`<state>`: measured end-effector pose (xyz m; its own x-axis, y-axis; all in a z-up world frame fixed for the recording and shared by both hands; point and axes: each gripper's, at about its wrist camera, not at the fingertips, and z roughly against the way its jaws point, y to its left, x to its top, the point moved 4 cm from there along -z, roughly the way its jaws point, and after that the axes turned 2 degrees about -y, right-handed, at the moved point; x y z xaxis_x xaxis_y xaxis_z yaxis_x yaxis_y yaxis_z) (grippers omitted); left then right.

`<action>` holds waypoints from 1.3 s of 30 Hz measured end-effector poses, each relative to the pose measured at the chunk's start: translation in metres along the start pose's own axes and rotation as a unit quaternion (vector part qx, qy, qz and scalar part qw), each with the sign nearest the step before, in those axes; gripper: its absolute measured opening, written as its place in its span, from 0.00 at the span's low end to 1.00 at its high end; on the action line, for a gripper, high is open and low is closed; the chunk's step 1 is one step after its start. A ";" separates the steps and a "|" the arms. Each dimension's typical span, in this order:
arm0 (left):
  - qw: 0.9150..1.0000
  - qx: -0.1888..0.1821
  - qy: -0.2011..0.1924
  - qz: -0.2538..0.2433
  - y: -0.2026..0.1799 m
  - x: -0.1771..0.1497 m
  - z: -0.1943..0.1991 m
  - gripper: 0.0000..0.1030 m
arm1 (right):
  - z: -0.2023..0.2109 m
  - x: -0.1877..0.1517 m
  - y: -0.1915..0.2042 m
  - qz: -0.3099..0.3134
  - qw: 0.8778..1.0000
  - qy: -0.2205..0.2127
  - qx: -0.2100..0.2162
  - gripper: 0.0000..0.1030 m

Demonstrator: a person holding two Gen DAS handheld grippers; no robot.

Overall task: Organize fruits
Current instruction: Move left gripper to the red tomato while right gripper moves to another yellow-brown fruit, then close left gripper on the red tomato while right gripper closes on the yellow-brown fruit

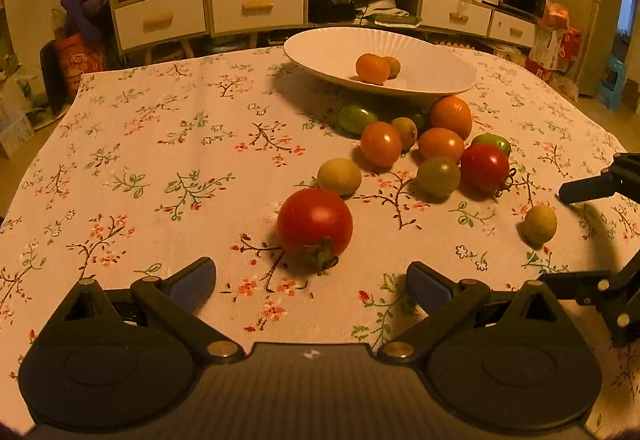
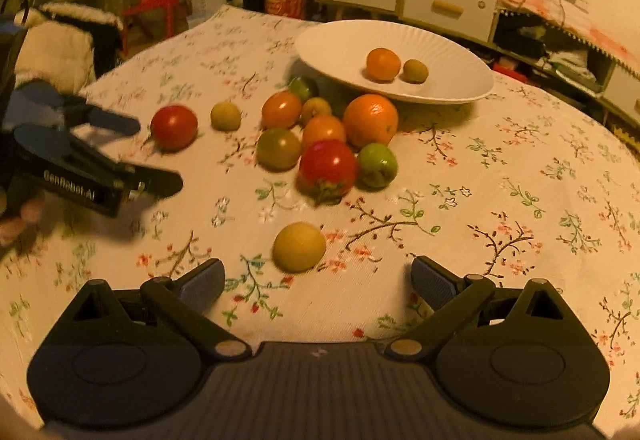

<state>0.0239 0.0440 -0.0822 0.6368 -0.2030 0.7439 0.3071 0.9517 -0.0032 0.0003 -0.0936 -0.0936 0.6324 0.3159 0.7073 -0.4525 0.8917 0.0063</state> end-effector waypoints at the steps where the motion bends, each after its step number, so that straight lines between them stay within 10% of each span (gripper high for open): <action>1: 1.000 0.000 -0.004 0.000 0.000 -0.001 0.001 0.91 | 0.000 0.000 0.001 0.002 1.000 -0.001 0.000 0.97; 9: 1.000 0.006 -0.019 0.010 0.001 -0.002 0.002 0.89 | 0.002 -0.002 0.004 0.002 1.000 -0.014 0.002 0.86; 28: 0.997 -0.017 -0.028 0.065 0.013 0.014 0.003 0.32 | 0.005 0.006 0.011 -0.003 1.000 -0.019 0.019 0.36; 39: 0.998 -0.018 -0.031 0.053 0.008 0.018 0.004 0.30 | 0.006 0.010 0.009 -0.013 1.000 -0.022 0.019 0.23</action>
<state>0.0351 0.0484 -0.0660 0.6219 -0.0864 0.7784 0.2668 0.9578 -0.1069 -0.0011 -0.0841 -0.0825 0.6166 0.2785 0.7364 -0.4611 0.8859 0.0511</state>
